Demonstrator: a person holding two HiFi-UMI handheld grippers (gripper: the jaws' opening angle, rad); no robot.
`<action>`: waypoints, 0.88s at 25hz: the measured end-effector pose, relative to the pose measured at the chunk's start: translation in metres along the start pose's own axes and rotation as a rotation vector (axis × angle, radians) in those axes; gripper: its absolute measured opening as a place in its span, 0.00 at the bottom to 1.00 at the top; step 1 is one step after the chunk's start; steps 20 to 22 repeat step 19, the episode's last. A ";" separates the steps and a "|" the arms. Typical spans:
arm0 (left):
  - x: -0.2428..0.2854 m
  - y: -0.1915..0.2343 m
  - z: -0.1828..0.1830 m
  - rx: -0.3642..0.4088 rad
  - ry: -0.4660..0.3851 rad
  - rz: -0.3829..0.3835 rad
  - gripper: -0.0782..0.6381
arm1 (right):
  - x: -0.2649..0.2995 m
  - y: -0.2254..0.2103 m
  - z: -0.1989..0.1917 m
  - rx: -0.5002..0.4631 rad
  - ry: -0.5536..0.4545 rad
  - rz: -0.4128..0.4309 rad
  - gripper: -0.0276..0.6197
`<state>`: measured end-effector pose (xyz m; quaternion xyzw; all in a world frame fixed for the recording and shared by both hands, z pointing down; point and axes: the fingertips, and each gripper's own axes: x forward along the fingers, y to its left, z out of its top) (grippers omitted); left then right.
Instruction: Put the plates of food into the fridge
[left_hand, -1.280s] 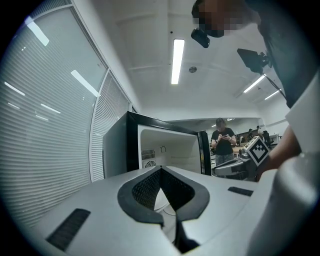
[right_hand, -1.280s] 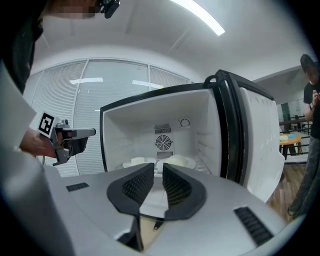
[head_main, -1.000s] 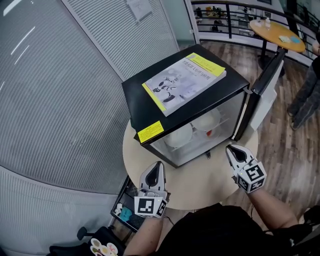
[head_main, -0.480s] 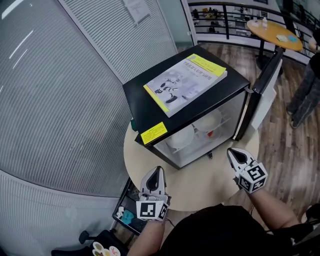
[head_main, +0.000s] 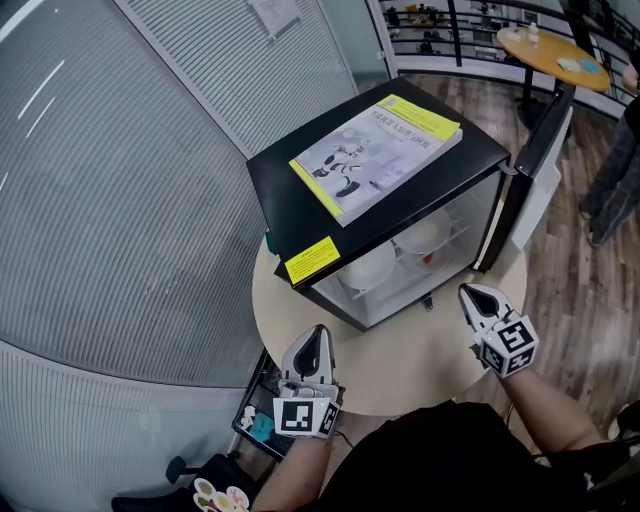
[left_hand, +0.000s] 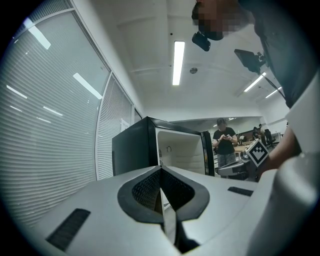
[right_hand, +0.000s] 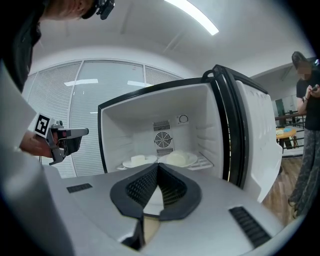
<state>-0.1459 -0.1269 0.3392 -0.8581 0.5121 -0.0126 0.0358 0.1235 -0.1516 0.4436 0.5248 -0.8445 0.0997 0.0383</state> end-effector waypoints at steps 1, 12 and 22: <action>0.000 0.001 0.001 -0.004 0.000 0.001 0.11 | 0.001 0.002 0.001 -0.015 -0.001 0.001 0.05; 0.008 0.010 -0.002 -0.019 0.012 -0.017 0.11 | 0.016 0.005 0.007 -0.084 0.001 -0.008 0.05; -0.009 0.019 -0.003 -0.040 0.022 0.019 0.11 | 0.022 0.024 0.009 -0.072 0.016 0.025 0.05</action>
